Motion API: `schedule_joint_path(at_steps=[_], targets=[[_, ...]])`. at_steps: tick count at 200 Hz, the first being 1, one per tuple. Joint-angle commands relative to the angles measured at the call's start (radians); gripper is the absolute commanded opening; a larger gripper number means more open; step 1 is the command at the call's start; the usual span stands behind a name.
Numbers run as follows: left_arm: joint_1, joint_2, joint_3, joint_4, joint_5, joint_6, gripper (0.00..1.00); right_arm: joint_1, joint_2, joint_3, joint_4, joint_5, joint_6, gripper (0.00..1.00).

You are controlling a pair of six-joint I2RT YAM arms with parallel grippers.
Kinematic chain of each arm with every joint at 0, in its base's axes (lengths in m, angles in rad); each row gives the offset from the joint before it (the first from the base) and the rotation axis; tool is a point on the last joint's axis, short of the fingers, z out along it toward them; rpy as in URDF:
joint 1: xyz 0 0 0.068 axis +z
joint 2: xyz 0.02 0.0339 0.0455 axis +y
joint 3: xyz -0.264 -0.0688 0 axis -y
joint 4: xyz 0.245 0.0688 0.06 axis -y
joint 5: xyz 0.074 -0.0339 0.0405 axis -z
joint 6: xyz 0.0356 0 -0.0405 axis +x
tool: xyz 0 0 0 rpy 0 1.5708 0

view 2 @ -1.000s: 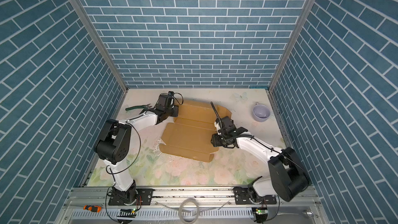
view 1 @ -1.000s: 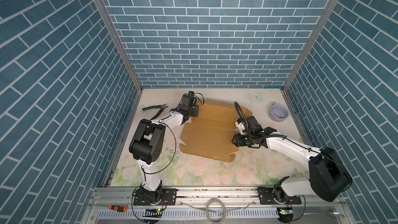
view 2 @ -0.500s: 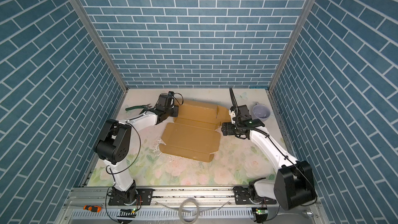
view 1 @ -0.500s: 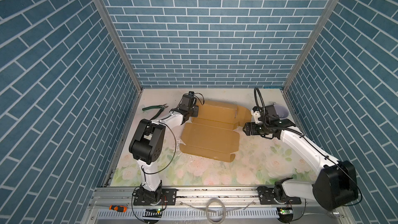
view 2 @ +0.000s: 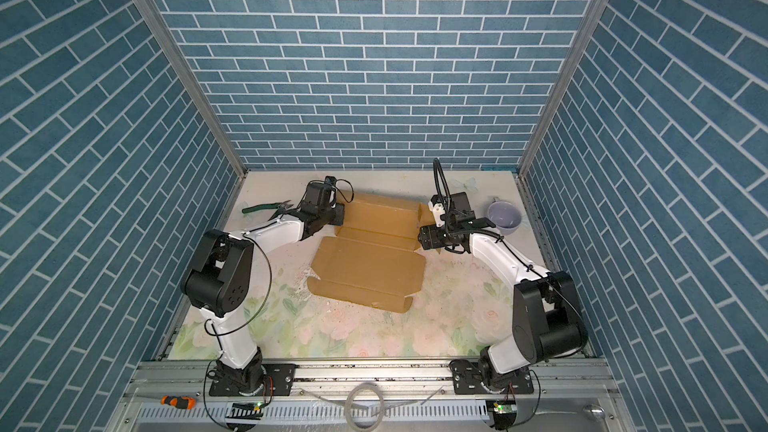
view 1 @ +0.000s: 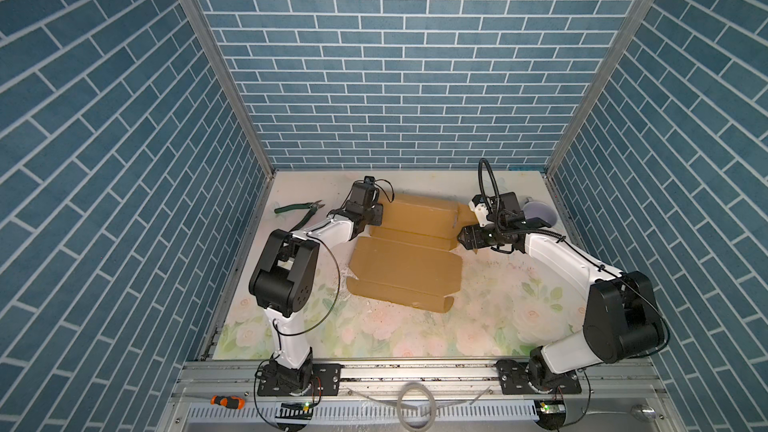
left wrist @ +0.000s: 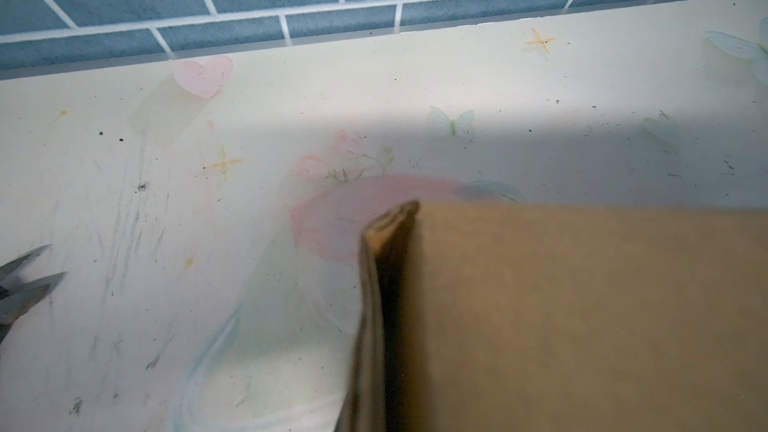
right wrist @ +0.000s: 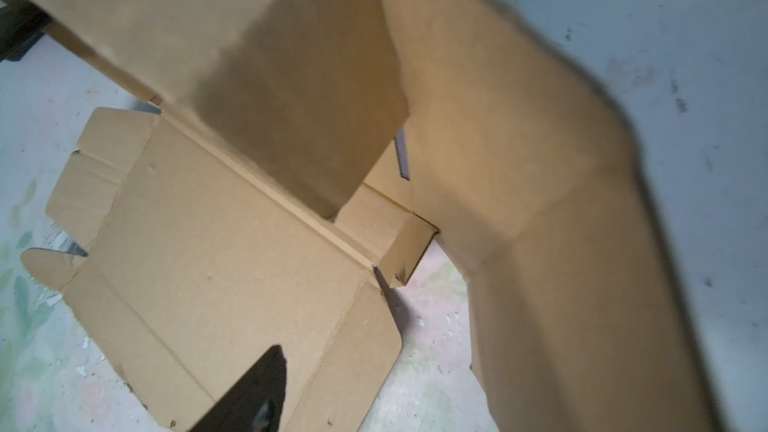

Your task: Fold the paper box

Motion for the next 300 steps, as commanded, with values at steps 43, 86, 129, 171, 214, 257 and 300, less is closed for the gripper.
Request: schedule_joint_path(at_steps=[43, 86, 129, 171, 214, 257, 300], targets=[[-0.011, 0.042, -0.034, -0.088, 0.038, -0.024, 0.00, 0.047, 0.018, 0.082, -0.021, -0.132, -0.017, 0.79], [-0.017, 0.039, -0.036, -0.080, 0.048, -0.038, 0.00, 0.089, 0.047, 0.038, 0.093, -0.110, 0.042, 0.78], [-0.019, 0.042, -0.048, -0.072, 0.056, -0.039, 0.00, 0.099, 0.075, -0.004, 0.265, -0.067, 0.058, 0.80], [-0.015, 0.061, 0.008, -0.150, 0.067, -0.013, 0.00, 0.098, 0.147, 0.026, 0.268, -0.043, -0.035, 0.82], [0.005, 0.075, 0.071, -0.275, 0.062, 0.005, 0.00, 0.063, 0.130, 0.025, 0.260, -0.080, -0.083, 0.84], [0.028, 0.079, 0.088, -0.311, 0.069, 0.021, 0.00, 0.032, 0.087, -0.029, 0.285, -0.165, -0.153, 0.84], [0.044, 0.084, 0.100, -0.333, 0.074, 0.035, 0.00, -0.049, -0.005, -0.096, 0.368, -0.360, -0.024, 0.83]])
